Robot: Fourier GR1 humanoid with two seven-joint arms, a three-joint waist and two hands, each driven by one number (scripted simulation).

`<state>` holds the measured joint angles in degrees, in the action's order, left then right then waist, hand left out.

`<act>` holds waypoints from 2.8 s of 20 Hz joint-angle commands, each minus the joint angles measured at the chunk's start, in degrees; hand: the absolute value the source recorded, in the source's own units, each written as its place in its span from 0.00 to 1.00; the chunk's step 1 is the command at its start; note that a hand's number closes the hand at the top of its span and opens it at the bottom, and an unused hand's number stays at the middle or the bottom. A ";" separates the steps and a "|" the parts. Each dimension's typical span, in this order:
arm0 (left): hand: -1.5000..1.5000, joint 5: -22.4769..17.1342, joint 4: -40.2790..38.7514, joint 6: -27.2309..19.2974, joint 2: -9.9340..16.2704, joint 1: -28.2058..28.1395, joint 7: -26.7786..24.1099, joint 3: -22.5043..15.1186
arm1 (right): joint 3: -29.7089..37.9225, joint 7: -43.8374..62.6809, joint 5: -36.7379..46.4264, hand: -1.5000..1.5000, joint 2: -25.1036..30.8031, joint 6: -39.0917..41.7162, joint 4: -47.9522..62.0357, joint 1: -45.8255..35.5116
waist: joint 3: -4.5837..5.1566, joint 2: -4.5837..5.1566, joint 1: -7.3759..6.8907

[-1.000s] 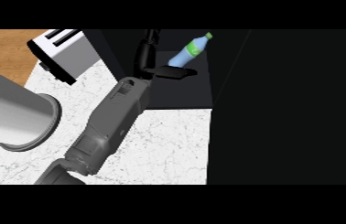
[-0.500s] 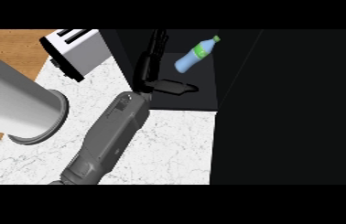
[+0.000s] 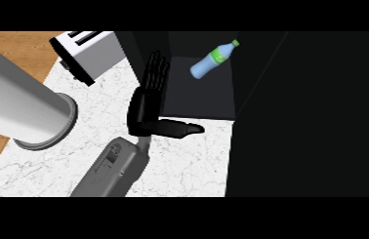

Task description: Pick up the bottled water, place it into the cabinet and close the cabinet

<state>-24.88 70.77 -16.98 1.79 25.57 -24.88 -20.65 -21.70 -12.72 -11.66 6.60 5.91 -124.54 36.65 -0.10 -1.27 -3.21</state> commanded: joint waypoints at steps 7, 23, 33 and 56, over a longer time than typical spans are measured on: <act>0.00 3.55 37.03 -4.85 7.57 -27.33 6.76 -12.56 | -2.76 4.03 5.73 1.00 5.83 4.06 0.08 -4.85 | 0.08 0.68 0.82; 0.00 -4.51 61.10 4.08 23.41 -59.12 -2.53 0.04 | -23.06 13.05 20.48 1.00 9.50 7.12 -12.03 -4.67 | 0.32 0.84 1.37; 0.00 -11.60 62.90 13.46 26.55 -67.75 -5.71 7.30 | -23.37 18.05 17.93 1.00 3.91 7.49 -8.76 -10.26 | 0.40 1.25 -0.93; 0.00 -29.00 61.83 36.86 30.65 -85.19 -9.60 31.43 | 0.71 38.10 -10.62 1.00 -6.58 -7.69 15.51 -58.32 | 0.07 1.34 0.52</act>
<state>-49.67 131.38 15.83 31.78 -55.80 -34.56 5.79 -27.47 23.87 -14.92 0.33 -3.00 -113.55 -15.33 0.04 0.13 -3.27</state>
